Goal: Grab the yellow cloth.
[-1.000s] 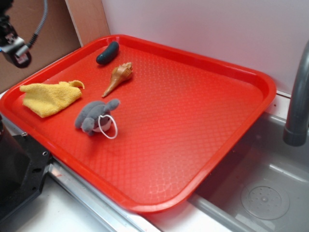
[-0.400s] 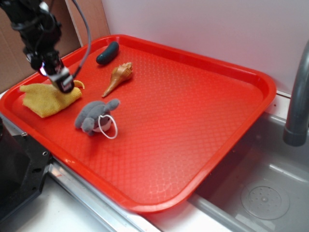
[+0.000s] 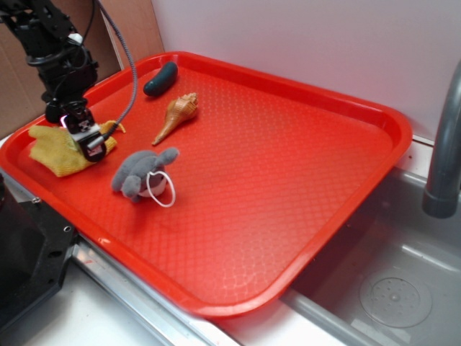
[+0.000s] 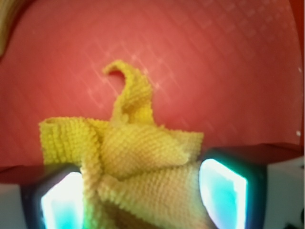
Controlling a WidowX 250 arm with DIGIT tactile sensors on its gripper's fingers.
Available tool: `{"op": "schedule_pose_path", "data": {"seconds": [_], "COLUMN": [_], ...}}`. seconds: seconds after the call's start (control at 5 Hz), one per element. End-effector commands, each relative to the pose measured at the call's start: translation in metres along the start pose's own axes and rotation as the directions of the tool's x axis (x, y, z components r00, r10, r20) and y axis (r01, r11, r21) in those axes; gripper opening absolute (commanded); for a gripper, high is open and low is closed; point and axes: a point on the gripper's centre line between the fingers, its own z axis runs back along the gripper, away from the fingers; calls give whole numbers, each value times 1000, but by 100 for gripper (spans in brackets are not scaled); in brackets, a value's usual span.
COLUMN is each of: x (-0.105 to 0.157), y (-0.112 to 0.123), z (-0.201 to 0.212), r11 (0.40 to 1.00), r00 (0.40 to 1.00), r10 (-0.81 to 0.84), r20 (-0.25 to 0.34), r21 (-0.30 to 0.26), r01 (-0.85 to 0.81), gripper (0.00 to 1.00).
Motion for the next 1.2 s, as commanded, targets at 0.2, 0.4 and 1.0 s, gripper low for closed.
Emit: {"op": "schedule_pose_path", "data": {"seconds": [0.2, 0.4, 1.0], "x": [12, 15, 37], "y": [0, 4, -23], "z": [1, -7, 75], "r11": [988, 988, 972], "r00": [988, 987, 966], "r10": [149, 156, 229], "r20": [37, 26, 117], "r21": [-53, -22, 33], "r01": [-147, -156, -234], "gripper": [0, 0, 0]}}
